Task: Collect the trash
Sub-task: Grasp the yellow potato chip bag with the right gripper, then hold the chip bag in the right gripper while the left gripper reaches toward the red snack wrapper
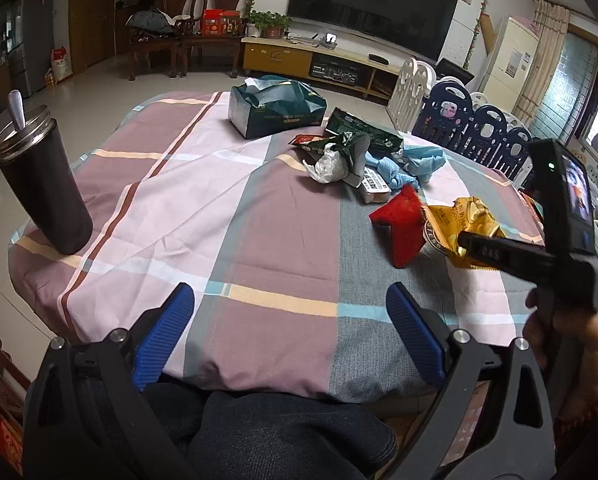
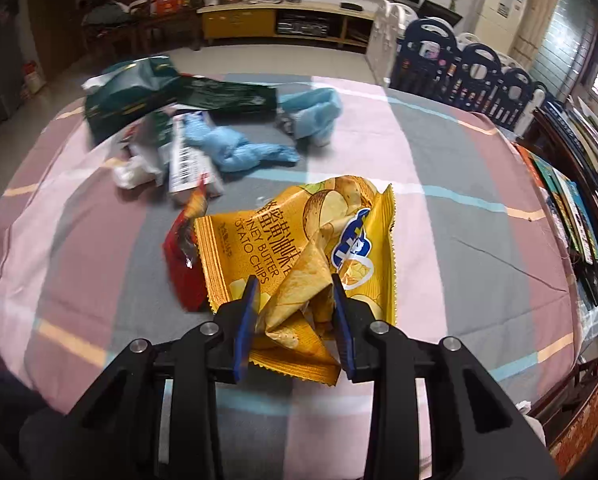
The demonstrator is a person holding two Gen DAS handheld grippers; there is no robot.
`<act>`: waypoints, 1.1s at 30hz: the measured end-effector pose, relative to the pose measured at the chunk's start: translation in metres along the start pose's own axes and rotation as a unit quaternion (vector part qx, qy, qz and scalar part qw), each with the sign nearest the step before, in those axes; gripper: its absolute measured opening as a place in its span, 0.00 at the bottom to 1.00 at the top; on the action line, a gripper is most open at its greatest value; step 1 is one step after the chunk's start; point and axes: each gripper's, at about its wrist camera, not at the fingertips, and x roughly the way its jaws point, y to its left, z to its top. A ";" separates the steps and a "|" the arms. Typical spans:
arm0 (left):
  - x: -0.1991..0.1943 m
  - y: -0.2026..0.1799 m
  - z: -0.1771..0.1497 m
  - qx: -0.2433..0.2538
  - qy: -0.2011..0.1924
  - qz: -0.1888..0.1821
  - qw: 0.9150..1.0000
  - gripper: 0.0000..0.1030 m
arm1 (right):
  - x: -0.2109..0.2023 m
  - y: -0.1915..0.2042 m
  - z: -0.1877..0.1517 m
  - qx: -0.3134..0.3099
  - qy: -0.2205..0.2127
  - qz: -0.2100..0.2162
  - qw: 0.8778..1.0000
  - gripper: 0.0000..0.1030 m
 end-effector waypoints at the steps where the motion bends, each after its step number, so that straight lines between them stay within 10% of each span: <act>1: 0.000 0.002 0.000 -0.004 -0.001 0.001 1.000 0.93 | -0.004 0.005 -0.003 -0.003 0.001 0.012 1.000 0.34; 13: 0.002 0.023 0.003 -0.046 0.002 0.015 0.999 0.93 | -0.013 0.060 -0.012 -0.041 0.012 0.082 0.996 0.35; 33: 0.008 0.028 0.001 -0.055 0.016 0.021 0.998 0.93 | -0.030 0.043 -0.013 0.001 0.003 0.114 0.993 0.43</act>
